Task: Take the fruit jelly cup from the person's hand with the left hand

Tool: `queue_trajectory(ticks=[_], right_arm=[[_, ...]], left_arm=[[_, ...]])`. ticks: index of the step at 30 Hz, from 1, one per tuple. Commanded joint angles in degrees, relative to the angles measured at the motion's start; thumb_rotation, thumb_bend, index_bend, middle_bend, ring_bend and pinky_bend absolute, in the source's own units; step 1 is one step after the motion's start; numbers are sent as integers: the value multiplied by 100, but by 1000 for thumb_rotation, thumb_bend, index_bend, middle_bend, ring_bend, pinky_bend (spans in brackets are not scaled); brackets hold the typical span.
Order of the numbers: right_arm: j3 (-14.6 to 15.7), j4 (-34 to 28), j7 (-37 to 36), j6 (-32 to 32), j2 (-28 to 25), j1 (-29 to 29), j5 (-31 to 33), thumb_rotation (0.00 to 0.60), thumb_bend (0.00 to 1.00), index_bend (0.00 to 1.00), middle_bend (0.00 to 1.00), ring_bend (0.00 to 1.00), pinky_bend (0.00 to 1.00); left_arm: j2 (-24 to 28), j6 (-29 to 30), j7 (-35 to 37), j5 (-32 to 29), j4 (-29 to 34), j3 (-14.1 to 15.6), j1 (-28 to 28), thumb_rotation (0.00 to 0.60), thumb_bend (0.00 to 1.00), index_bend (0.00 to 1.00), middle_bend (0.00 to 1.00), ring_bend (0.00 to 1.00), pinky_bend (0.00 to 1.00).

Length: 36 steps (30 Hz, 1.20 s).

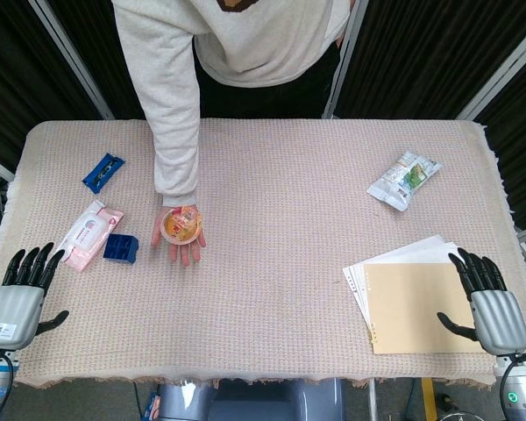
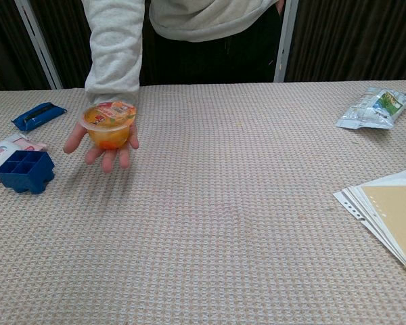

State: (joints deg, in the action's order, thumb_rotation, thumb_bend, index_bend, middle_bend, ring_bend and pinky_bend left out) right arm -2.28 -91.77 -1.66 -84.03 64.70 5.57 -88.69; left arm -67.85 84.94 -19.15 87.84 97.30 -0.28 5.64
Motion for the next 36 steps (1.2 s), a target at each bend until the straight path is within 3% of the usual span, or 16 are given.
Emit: queue_trajectory(ticks=[1, 17, 26, 32, 36], right_arm=[[0, 0, 1, 0, -1, 0, 0, 600, 118, 0, 0, 0, 0], [-5, -15, 32, 38, 11, 12, 30, 600, 118, 0, 0, 0, 0], [-24, -23, 54, 115, 35, 51, 79, 600, 117, 0, 0, 0, 0], [-13, -21, 7, 123, 16, 54, 61, 600, 118, 0, 0, 0, 0], [-10, -18, -37, 122, 3, 50, 63, 600, 117, 0, 0, 0, 0]], left_arm=[[0, -1, -1, -1, 0, -1, 0, 600, 153, 0, 0, 0, 0], [146, -242, -29, -4, 120, -13, 139, 600, 165, 0, 0, 0, 0], [509, -883, -264, -605, 927, -656, 773, 600, 239, 2, 0, 0, 0], [739, -2047, -1087, -2113, 1636, -1326, 1716, 600, 309, 8, 0, 0, 0], [690, -2447, -1821, -3111, 1766, -1613, 2335, 600, 313, 13, 0, 0, 0]])
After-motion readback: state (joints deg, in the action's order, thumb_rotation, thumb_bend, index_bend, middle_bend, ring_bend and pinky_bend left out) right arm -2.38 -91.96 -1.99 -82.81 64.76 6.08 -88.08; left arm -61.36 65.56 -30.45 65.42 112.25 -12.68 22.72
